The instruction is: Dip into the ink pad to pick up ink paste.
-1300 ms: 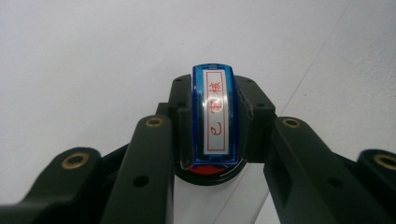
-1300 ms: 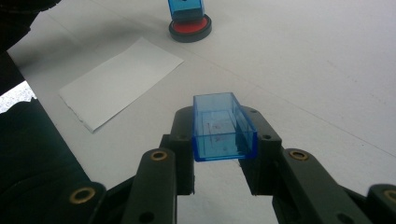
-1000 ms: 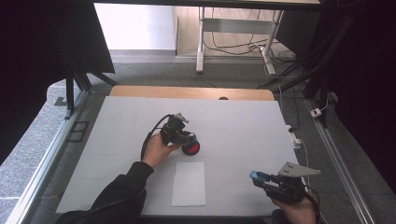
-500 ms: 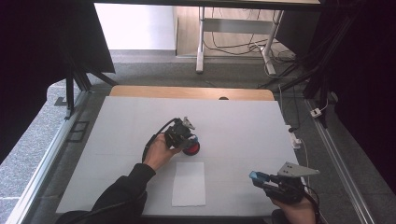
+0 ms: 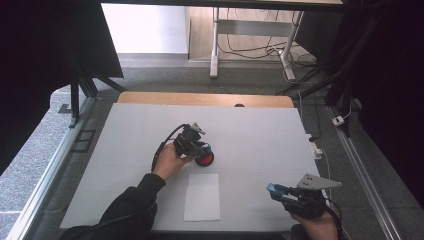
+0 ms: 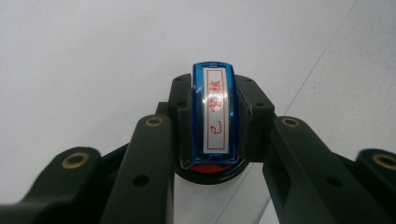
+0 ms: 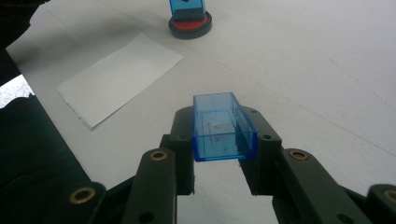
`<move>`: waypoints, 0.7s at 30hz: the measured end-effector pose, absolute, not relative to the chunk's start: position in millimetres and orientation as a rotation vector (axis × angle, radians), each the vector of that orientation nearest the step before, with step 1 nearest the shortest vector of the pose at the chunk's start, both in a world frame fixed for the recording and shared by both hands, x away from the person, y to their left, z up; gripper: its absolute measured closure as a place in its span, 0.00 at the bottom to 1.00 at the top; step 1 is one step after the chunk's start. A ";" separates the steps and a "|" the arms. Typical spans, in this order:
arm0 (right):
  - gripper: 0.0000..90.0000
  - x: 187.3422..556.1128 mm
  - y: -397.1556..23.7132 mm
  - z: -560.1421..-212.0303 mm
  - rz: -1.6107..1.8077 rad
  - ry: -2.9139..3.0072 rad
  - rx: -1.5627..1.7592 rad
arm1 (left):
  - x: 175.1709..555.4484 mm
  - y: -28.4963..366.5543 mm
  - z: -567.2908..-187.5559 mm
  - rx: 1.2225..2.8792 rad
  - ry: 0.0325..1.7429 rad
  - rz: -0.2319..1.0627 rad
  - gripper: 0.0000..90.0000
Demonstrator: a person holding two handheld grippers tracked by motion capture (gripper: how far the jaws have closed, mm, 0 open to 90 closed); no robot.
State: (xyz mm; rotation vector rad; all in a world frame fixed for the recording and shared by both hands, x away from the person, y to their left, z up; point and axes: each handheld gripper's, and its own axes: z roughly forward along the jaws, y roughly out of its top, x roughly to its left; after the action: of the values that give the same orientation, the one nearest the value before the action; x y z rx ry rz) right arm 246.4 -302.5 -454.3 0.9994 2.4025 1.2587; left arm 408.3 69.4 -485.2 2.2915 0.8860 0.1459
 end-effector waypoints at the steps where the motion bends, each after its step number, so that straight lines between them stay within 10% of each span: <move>1: 0.76 246.4 -302.5 -454.3 1.259 2.403 0.999 | 409.7 71.1 -485.8 2.281 0.893 0.128 0.79; 21: 0.76 246.4 -301.6 -454.7 1.261 2.408 0.987 | 400.6 68.5 -488.0 2.270 0.859 0.214 0.79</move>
State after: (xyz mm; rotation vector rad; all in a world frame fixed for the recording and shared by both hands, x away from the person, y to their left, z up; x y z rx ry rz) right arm 246.4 -301.6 -454.7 0.9871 2.4083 1.2606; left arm 400.6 68.5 -488.0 2.2699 0.8592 0.2142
